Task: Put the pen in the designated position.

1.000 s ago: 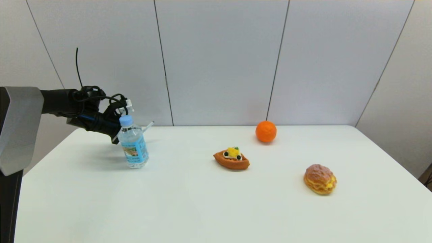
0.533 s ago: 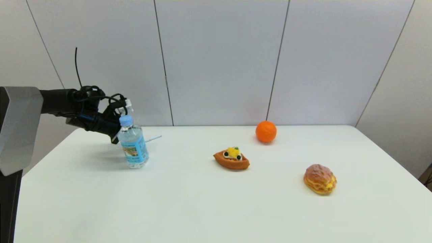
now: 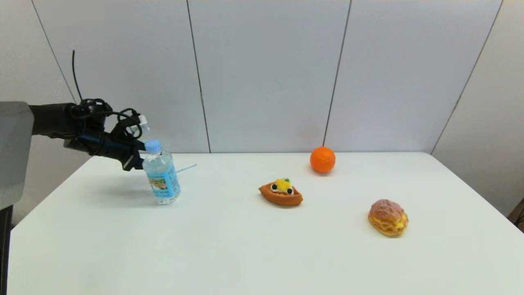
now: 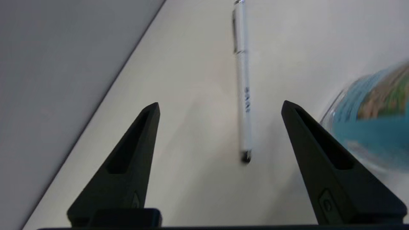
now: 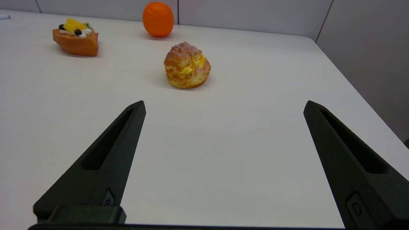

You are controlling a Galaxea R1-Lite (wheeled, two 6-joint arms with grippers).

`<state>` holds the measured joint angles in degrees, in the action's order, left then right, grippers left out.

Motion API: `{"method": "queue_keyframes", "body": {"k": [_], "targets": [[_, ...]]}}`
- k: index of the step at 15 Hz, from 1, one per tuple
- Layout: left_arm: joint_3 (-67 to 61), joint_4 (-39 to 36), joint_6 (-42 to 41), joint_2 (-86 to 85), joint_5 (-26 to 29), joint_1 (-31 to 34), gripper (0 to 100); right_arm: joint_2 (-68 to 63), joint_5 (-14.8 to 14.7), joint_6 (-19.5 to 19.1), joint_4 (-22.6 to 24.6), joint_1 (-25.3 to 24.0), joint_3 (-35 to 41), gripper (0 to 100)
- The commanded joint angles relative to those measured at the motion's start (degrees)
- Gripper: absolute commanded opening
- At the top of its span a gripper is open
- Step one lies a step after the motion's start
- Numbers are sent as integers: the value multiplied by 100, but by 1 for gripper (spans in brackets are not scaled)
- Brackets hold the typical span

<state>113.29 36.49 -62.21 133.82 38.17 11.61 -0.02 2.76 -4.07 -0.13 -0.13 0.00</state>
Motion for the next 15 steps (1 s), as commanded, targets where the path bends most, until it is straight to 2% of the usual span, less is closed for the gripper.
{"method": "queue_keyframes", "body": {"k": [1,4,7,10,12,15], "targets": [[-26,8,-46,-998,-372,755,100,2,6,-6,5,-4,0,100],[-263,69,25,-2246,-345,1239,100,2,6,-6,5,5,0,100],[-879,43,569,-3599,-354,1327,100,2,6,-6,-4,-4,0,100],[-2346,8,1317,-5428,-389,1300,100,2,6,-6,-4,-4,0,100],[-3489,-142,2064,-6614,-468,984,100,2,6,-6,-4,-4,0,100],[-4939,-669,3294,-8135,-1004,140,100,2,6,-6,-4,5,0,100]]}}
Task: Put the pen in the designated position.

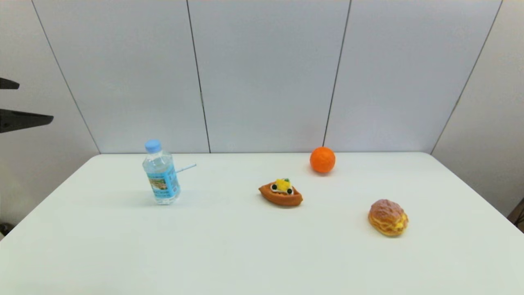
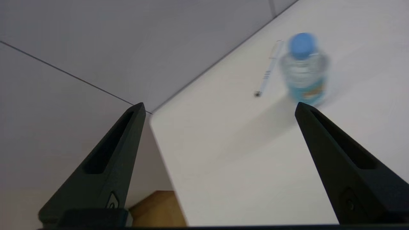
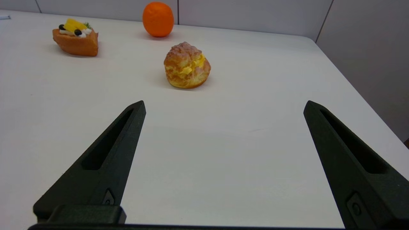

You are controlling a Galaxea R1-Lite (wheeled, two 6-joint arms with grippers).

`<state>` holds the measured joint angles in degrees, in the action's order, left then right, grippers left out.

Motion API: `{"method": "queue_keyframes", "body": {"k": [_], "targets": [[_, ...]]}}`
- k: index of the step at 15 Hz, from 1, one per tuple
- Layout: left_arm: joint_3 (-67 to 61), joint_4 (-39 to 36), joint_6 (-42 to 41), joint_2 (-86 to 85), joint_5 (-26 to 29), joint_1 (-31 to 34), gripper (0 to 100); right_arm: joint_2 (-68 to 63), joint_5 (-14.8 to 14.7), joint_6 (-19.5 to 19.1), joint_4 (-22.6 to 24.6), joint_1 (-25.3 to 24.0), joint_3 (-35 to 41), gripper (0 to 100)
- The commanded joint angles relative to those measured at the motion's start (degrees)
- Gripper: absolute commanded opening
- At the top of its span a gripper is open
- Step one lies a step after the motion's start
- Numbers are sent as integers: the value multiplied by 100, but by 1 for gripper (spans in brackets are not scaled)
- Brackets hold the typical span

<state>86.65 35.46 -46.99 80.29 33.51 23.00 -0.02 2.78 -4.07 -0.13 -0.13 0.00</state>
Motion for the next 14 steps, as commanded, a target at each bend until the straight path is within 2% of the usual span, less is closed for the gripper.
{"method": "queue_keyframes", "body": {"k": [1,6,10,12,14], "targets": [[-2732,-716,1975,-3239,-706,-1246,100,2,3,-6,5,5,0,100],[-3954,-971,2476,-4742,-750,-1694,100,2,3,-6,-4,-4,0,100],[-4517,-1428,2740,-5471,-829,-1791,100,2,3,-6,5,-4,0,100],[-5000,-1762,2757,-5928,-1532,-2028,100,2,3,-6,-4,5,0,100],[-5475,-1885,2915,-6280,-1883,-2300,100,2,3,-6,5,-4,0,100]]}}
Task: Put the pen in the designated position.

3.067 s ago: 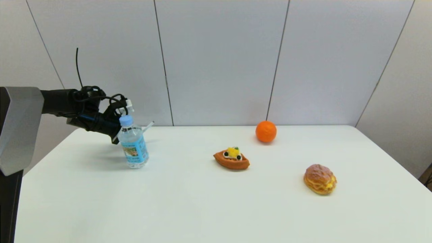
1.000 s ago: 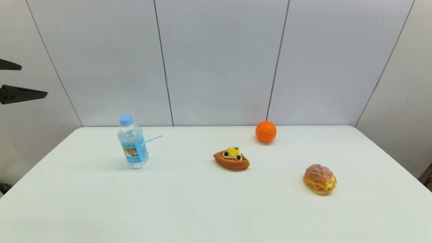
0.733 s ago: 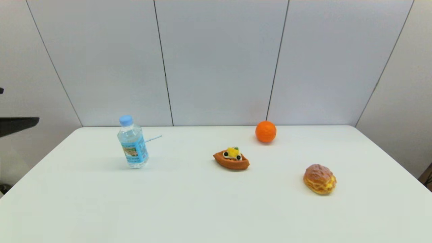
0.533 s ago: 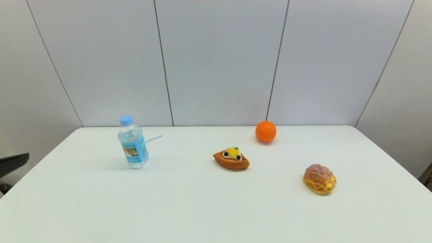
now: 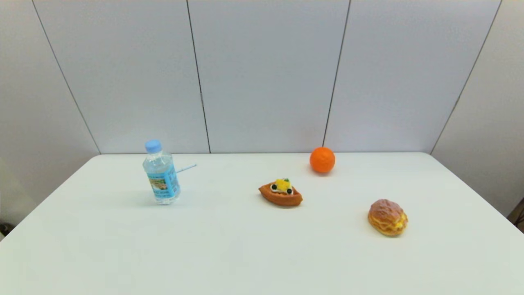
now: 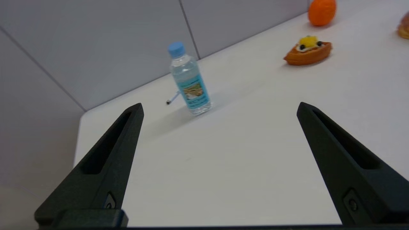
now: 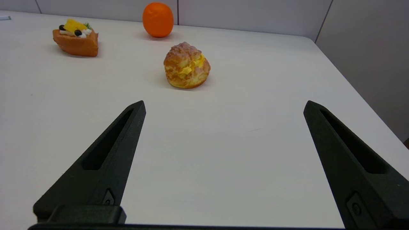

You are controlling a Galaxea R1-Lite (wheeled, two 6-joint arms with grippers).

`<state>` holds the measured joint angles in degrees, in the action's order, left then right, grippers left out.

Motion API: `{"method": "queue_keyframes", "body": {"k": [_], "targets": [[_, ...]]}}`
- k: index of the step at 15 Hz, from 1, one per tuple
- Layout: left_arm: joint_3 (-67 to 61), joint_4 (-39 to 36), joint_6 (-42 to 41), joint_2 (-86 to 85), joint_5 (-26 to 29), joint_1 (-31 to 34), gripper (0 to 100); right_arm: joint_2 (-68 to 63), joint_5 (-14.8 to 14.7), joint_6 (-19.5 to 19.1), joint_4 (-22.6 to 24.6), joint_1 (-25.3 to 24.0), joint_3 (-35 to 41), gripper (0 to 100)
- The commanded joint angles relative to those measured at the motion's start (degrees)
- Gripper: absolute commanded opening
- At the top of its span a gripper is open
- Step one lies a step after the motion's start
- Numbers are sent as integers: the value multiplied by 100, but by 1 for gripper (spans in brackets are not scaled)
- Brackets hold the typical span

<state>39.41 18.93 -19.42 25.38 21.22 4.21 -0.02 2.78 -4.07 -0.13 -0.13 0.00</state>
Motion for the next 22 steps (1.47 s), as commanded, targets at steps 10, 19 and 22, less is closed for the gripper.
{"method": "queue_keyframes", "body": {"k": [10,19,22], "targets": [[-3405,-1313,887,-2151,-1120,-412,100,2,3,-6,-4,-4,0,100],[-3941,-1858,1362,-2547,-1903,-412,100,2,3,-6,5,-4,0,100],[-3941,-1858,1441,-2547,-1903,-412,100,2,3,-6,-4,-4,0,100]]}}
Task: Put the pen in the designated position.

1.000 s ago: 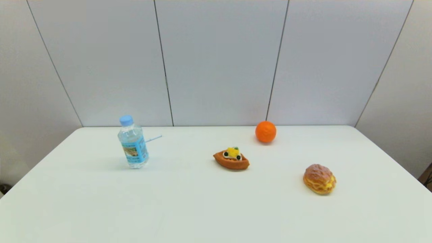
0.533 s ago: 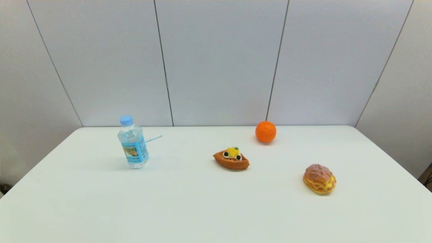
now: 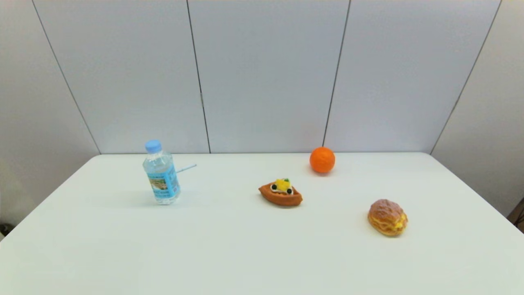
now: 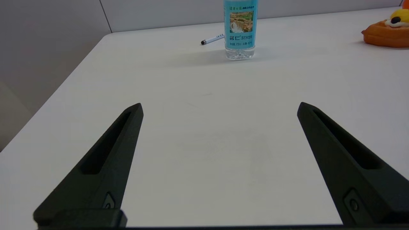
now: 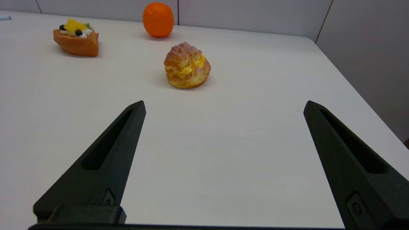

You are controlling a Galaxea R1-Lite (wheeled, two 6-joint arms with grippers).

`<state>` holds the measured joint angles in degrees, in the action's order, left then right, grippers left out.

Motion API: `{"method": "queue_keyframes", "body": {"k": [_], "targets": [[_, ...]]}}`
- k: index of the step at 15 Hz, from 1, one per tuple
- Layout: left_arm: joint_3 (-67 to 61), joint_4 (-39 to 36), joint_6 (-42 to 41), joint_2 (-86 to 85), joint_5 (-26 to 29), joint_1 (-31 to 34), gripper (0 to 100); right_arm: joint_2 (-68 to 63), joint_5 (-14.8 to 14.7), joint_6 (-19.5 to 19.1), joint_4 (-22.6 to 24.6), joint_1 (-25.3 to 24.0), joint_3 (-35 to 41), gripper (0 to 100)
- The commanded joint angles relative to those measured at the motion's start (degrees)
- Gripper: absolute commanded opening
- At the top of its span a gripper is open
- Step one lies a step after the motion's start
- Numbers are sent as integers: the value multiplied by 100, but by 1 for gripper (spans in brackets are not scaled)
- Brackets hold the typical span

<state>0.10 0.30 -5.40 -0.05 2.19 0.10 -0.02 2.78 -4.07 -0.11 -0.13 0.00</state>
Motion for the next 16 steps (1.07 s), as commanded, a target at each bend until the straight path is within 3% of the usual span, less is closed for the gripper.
{"method": "queue_keyframes", "body": {"k": [1,8,16], "targets": [[-10,5,57,-4,0,-1,100,2,3,-6,-7,5,0,100],[-10,-13,681,-4,-211,-1,100,2,3,-6,2,5,0,100],[-10,-13,689,-4,-219,-1,100,2,3,-15,2,5,0,100]]}}
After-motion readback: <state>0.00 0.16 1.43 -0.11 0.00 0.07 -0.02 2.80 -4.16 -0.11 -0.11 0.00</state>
